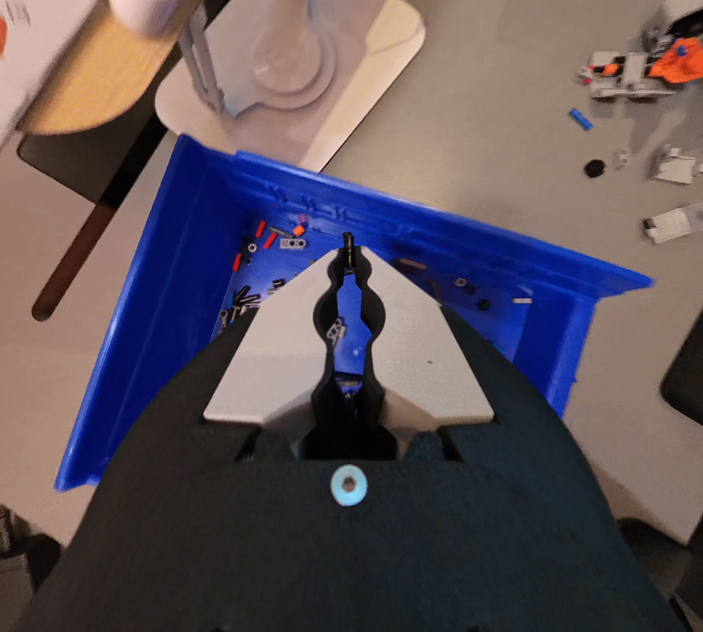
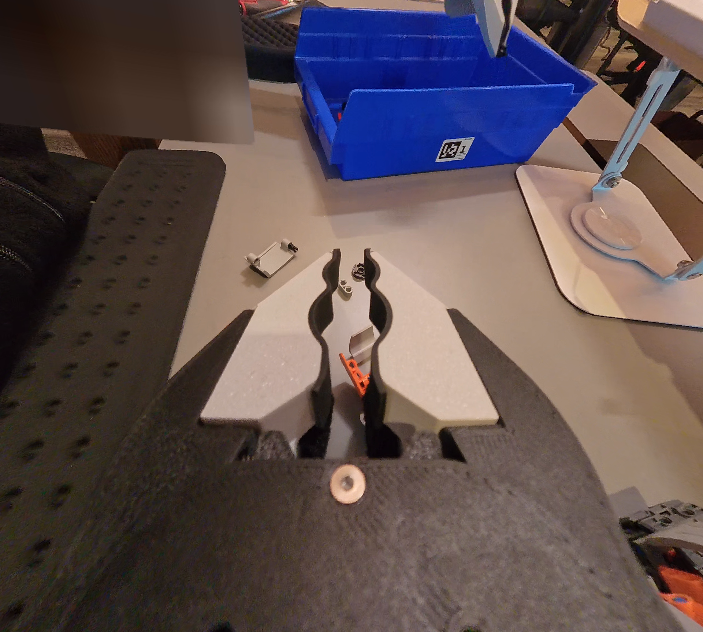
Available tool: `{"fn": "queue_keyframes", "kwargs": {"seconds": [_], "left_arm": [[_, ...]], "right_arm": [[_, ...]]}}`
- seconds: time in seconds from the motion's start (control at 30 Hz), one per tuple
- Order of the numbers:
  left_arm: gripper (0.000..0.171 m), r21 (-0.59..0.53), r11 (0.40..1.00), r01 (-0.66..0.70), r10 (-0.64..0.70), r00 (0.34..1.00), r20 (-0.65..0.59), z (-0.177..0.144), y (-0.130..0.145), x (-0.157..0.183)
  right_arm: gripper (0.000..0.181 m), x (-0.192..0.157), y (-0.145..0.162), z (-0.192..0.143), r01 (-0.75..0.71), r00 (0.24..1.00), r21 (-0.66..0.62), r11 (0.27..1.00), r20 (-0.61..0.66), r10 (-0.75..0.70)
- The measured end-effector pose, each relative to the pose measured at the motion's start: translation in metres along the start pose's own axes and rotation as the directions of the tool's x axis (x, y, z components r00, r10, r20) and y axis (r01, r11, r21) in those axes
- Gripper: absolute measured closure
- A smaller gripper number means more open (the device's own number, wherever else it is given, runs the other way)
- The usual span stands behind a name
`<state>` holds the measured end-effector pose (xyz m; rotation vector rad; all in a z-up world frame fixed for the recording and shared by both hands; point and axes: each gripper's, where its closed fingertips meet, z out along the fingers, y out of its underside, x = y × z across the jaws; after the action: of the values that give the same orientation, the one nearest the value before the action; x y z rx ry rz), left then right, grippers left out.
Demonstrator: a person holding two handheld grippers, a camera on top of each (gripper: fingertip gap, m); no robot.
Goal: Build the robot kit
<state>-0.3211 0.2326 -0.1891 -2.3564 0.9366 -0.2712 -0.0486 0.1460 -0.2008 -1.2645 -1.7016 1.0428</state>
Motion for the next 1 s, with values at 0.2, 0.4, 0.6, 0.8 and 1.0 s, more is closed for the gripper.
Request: {"fn": "queue_keyframes", "kwargs": {"seconds": [0.2, 0.4, 0.6, 0.8, 1.0], "left_arm": [[0.169, -0.122, 0.992, -0.02, 0.025, 0.999, 0.032, -0.011, 0.014, 0.017], [0.169, -0.169, 0.986, -0.012, 0.009, 1.0, -0.023, 0.014, 0.043, 0.04], [0.169, -0.038, 0.994, -0.098, 0.099, 0.995, 0.015, -0.021, -0.005, 0.073], [0.169, 0.007, 0.966, -0.258, 0.258, 0.965, -0.045, -0.004, -0.066, 0.167], [0.17, -0.067, 0.962, -0.263, 0.252, 0.958, -0.138, 0.094, -0.044, 0.247]], "right_arm": [[0.171, -0.006, -0.008, -0.003, 0.026, 1.0, 0.011, 1.0, 0.002, -0.026], [0.172, -0.011, -0.012, -0.003, 0.049, 0.999, 0.013, 0.999, 0.0, -0.049], [0.172, -0.008, -0.012, -0.005, 0.045, 0.999, 0.014, 0.999, -0.005, -0.045], [0.172, 0.0, -0.013, -0.01, 0.038, 0.998, 0.004, 0.999, -0.044, -0.038], [0.172, 0.005, -0.009, -0.016, 0.054, 0.996, -0.043, 0.998, -0.069, -0.057]]}}
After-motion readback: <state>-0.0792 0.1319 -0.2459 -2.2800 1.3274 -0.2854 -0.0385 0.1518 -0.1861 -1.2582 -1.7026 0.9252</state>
